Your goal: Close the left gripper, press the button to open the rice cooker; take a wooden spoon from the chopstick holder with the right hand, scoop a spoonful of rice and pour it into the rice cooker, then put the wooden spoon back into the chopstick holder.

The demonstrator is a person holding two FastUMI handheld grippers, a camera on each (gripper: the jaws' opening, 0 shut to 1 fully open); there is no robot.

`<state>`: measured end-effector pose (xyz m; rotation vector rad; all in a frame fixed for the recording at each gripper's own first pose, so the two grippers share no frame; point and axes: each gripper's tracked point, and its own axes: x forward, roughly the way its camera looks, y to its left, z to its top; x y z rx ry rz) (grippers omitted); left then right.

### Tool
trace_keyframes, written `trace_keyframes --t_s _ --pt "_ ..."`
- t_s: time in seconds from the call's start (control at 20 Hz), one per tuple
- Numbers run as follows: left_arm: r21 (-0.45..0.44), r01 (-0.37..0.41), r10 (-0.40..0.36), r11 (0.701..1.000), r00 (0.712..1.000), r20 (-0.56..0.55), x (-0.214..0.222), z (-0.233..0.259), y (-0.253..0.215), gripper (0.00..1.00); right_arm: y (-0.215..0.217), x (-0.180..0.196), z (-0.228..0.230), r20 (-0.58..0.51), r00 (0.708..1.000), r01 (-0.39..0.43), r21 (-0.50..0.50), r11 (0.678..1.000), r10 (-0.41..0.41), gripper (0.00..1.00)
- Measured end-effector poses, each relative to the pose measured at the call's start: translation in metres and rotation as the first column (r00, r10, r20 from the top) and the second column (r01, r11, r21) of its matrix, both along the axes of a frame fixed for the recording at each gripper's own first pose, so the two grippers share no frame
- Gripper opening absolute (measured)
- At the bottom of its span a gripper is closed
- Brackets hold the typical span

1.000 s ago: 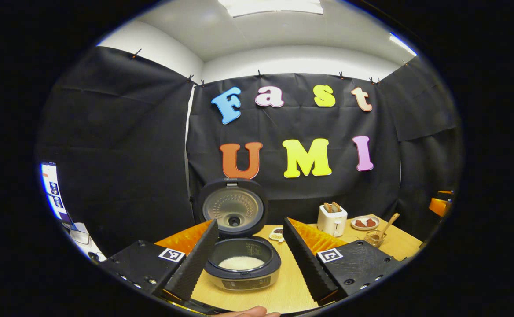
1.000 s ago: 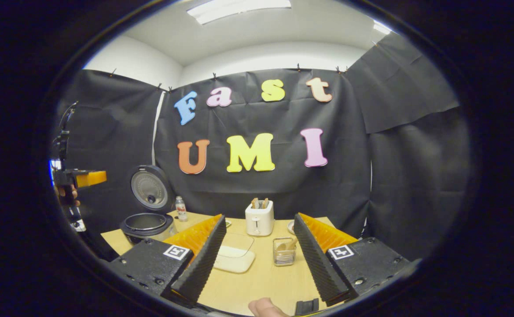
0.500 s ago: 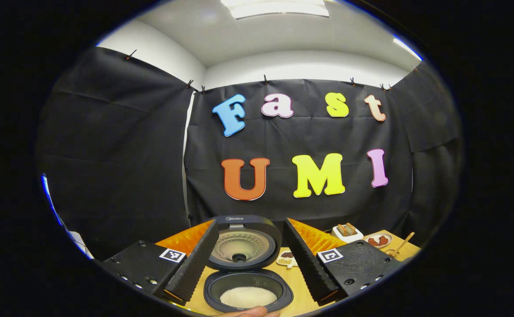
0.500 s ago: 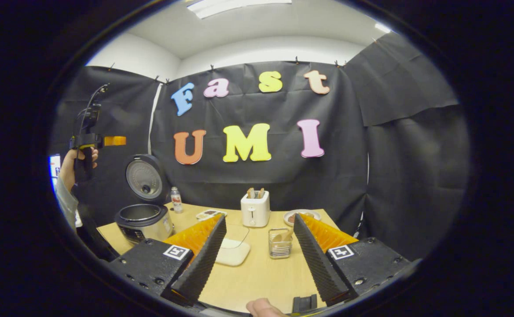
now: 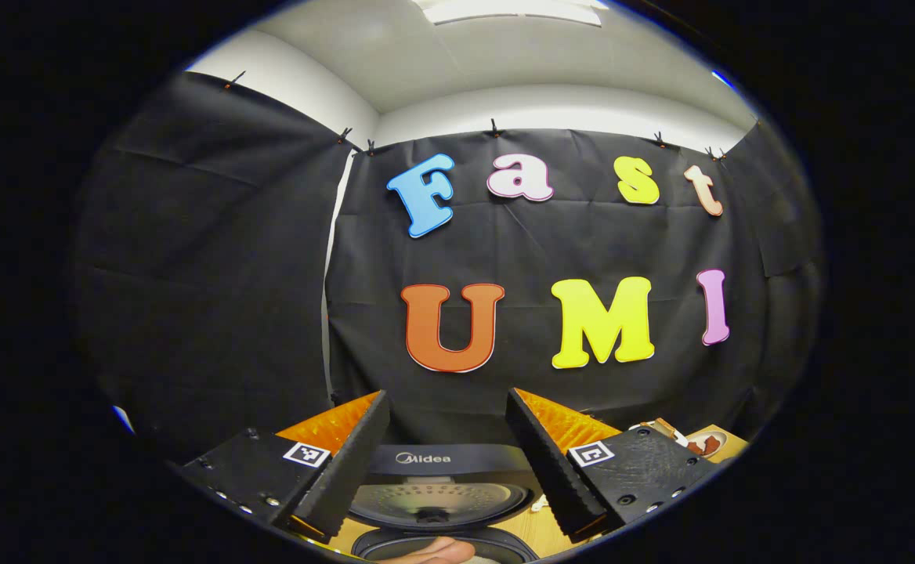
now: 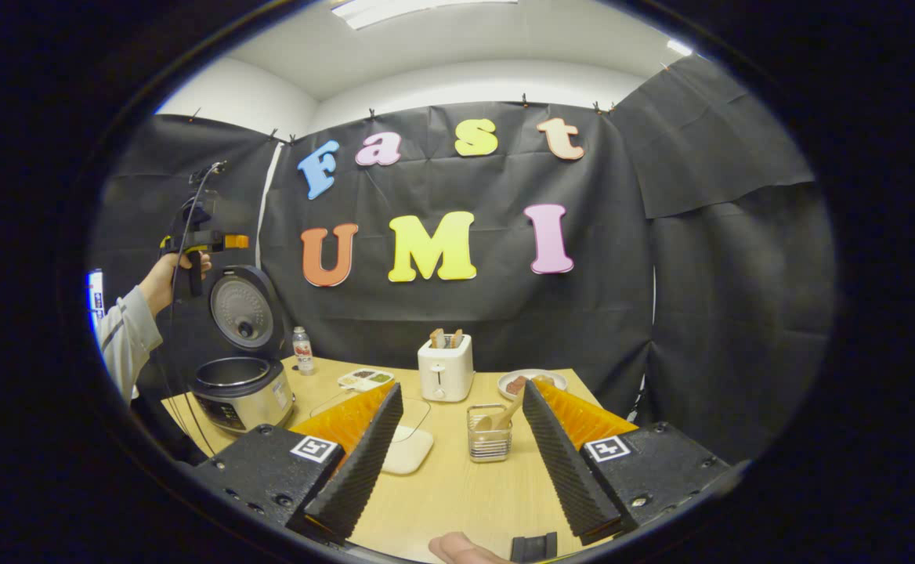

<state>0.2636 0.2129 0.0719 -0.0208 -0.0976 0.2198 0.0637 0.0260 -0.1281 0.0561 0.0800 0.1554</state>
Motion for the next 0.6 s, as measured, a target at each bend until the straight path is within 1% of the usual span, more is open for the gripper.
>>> trace_keyframes --t_s 0.05,0.1,0.15,0.25,0.3,0.35,0.4,0.45,0.5,0.55,0.6 --pt "-0.009 0.002 -0.002 1.0 1.0 -0.011 0.009 -0.005 0.003 0.95 0.0 0.003 -0.006 -0.012 1.0 -0.003 0.0 1.0 0.003 0.96" --pt "-0.013 -0.001 0.001 1.0 1.0 -0.025 0.017 -0.009 0.005 1.0 0.001 0.005 -0.012 -0.025 1.0 -0.006 0.002 1.0 0.006 0.96" --pt "-0.02 -0.011 0.01 1.0 0.999 -0.04 0.023 -0.013 0.011 0.95 0.001 0.007 -0.016 -0.036 0.999 -0.007 0.005 1.0 0.008 0.99" --pt "-0.035 -0.016 0.012 0.999 0.995 -0.098 0.035 -0.026 0.015 0.95 0.001 0.01 -0.023 -0.059 0.998 -0.008 -0.003 1.0 0.008 0.99" --pt "-0.044 -0.019 0.013 0.999 0.991 -0.133 0.037 -0.034 0.015 0.94 0.0 0.009 -0.025 -0.066 0.998 -0.006 -0.004 1.0 0.006 0.97" --pt "-0.057 -0.029 0.02 0.998 0.987 -0.161 0.038 -0.038 0.018 0.94 -0.001 0.007 -0.021 -0.06 0.998 -0.003 0.009 1.0 0.004 1.0" --pt "-0.063 -0.034 0.021 0.997 0.981 -0.192 0.037 -0.045 0.019 0.94 0.001 0.004 -0.017 -0.051 0.999 -0.007 0.024 1.0 0.008 1.0" --pt "-0.046 -0.056 0.046 0.997 0.978 -0.203 0.033 -0.044 0.024 0.94 0.003 0.001 -0.015 -0.041 0.999 -0.013 0.032 0.999 0.014 0.99" --pt "-0.042 -0.069 0.057 0.997 0.972 -0.227 0.031 -0.05 0.027 1.0 0.003 -0.002 -0.014 -0.034 0.999 -0.017 0.031 0.999 0.018 0.96" --pt "-0.036 -0.062 0.052 0.997 0.973 -0.223 0.025 -0.047 0.025 0.95 0.002 -0.006 -0.012 -0.028 0.999 -0.015 0.03 0.999 0.016 0.99" --pt "-0.036 -0.059 0.049 0.998 0.97 -0.236 0.021 -0.048 0.021 0.96 0.001 -0.01 -0.009 -0.02 1.0 -0.012 0.033 0.999 0.013 0.99"
